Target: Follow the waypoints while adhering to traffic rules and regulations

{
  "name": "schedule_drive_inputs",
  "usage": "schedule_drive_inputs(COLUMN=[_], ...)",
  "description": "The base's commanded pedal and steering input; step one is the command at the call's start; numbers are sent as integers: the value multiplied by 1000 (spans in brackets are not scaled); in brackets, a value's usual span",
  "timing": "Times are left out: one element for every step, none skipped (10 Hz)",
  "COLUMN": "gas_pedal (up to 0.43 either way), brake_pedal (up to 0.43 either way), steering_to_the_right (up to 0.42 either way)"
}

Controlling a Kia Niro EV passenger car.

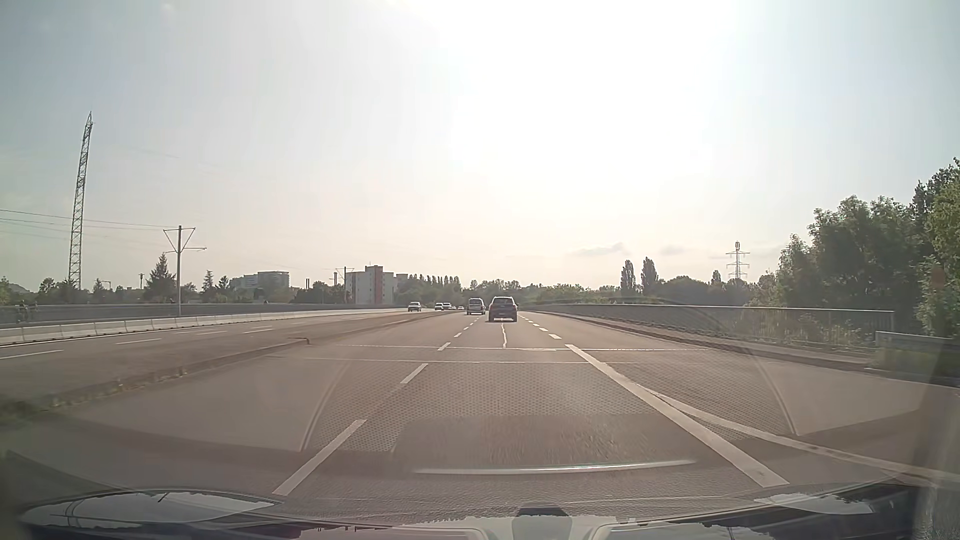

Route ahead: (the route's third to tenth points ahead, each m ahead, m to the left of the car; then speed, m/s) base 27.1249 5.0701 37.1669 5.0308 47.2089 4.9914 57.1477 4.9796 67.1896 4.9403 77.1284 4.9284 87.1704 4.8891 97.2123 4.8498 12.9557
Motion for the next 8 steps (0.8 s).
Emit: schedule_drive_inputs(gas_pedal=[118,118,118,118,118,118,110,110], brake_pedal=[0,0,0,0,0,0,0,0], steering_to_the_right=[3,3,4,4,4,4,5,4])
